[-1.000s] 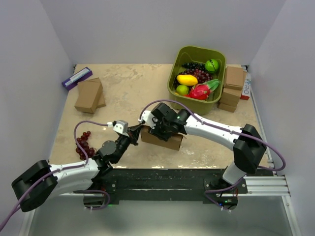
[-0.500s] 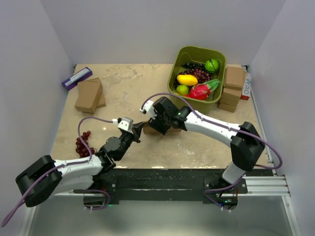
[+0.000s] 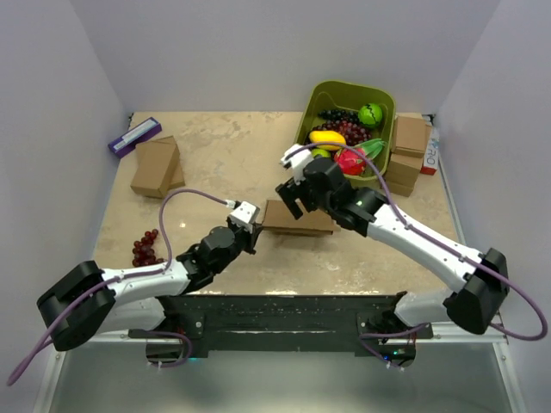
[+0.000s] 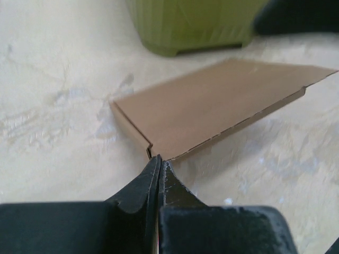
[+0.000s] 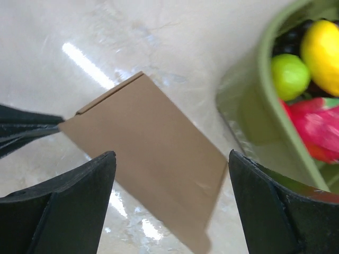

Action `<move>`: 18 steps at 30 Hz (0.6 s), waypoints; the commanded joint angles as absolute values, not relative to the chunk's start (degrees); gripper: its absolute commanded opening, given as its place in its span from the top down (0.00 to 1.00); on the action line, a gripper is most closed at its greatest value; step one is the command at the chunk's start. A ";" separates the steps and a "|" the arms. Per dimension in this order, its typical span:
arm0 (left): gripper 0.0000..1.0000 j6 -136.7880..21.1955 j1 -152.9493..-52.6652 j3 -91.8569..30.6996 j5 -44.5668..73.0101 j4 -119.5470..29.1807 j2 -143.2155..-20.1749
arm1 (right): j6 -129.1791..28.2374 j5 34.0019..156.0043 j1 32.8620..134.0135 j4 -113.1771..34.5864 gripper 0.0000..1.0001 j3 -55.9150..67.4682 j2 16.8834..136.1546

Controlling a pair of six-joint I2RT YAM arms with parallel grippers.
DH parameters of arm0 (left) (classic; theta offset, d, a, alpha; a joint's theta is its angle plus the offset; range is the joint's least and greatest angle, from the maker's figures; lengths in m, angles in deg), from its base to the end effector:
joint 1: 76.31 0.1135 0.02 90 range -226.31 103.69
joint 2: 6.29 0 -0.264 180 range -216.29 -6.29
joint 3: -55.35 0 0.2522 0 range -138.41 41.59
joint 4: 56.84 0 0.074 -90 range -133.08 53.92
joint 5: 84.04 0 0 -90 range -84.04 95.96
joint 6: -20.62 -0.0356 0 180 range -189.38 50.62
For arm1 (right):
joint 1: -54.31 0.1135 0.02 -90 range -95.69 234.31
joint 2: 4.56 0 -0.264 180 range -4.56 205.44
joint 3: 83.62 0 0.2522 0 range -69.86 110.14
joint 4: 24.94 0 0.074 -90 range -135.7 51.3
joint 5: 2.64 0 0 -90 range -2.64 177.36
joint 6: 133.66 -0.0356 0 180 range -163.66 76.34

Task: Fold the paper box

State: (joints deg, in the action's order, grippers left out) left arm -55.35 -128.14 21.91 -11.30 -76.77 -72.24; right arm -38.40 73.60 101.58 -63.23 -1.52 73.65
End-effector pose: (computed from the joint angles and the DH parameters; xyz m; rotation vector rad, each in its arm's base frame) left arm 0.1507 -0.1747 0.1955 0.3762 1.7752 -0.5553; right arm 0.2147 0.2200 0.3277 -0.8295 1.9903 0.1643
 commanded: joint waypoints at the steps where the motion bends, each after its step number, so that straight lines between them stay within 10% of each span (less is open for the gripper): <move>1: 1.00 -55.49 -127.90 20.41 -9.34 -70.06 -73.70 | -44.87 69.34 96.68 -63.48 0.11 -4.55 69.10; 18: 1.00 -56.46 -126.49 20.50 -5.55 -71.82 -73.44 | -38.39 65.04 113.19 -49.61 0.13 -19.13 72.60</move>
